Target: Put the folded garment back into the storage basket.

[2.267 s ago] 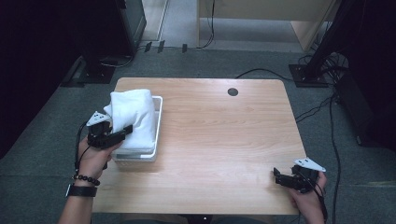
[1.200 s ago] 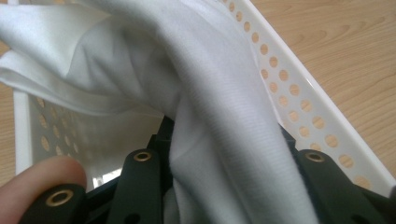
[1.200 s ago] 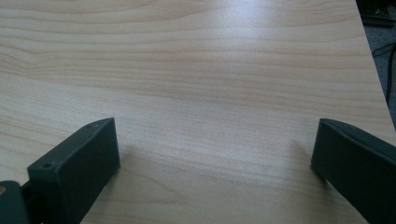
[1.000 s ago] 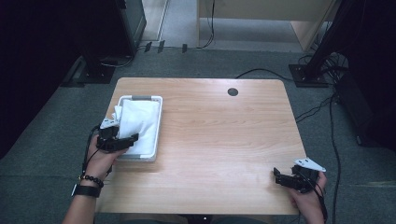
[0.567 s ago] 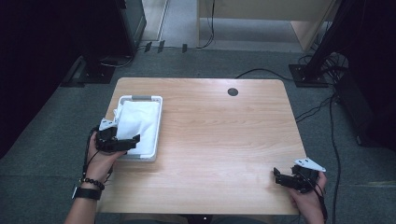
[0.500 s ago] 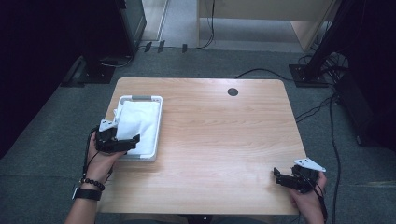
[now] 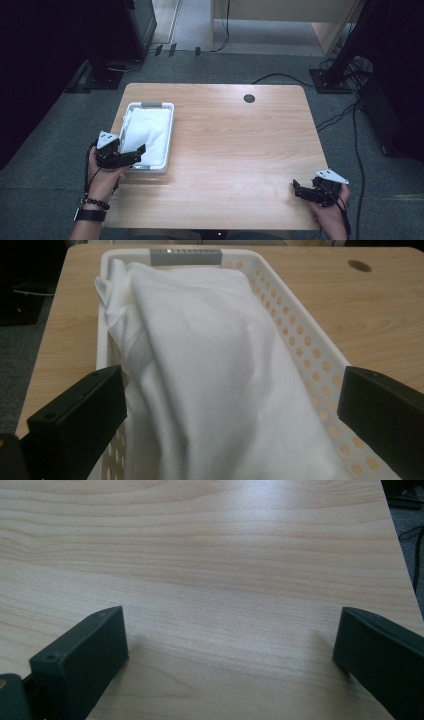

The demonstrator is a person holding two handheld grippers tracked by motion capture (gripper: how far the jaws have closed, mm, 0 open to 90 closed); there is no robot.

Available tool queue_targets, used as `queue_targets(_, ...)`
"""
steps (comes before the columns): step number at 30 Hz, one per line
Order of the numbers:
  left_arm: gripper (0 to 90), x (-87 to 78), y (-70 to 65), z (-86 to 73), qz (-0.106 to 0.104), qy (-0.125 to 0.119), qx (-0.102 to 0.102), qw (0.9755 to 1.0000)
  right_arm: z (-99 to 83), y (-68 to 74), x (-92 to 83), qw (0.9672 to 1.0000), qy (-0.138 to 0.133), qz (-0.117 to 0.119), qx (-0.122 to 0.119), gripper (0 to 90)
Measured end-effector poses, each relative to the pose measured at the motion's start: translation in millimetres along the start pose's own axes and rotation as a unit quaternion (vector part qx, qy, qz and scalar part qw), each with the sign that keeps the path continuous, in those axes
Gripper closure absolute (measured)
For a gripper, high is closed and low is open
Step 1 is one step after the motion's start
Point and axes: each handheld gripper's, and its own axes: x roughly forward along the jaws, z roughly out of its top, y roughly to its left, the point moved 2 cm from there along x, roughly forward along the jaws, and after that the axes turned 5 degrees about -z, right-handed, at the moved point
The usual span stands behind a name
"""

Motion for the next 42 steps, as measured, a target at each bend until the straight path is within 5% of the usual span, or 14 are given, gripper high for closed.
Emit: queue_targets(42, 0.0, -41.2, -1.2, -46.1, 0.002, -0.043, -0.010, 0.9990, 0.0, -0.2, 0.1, 1.0000, -0.001, -0.001, 0.000, 0.0)
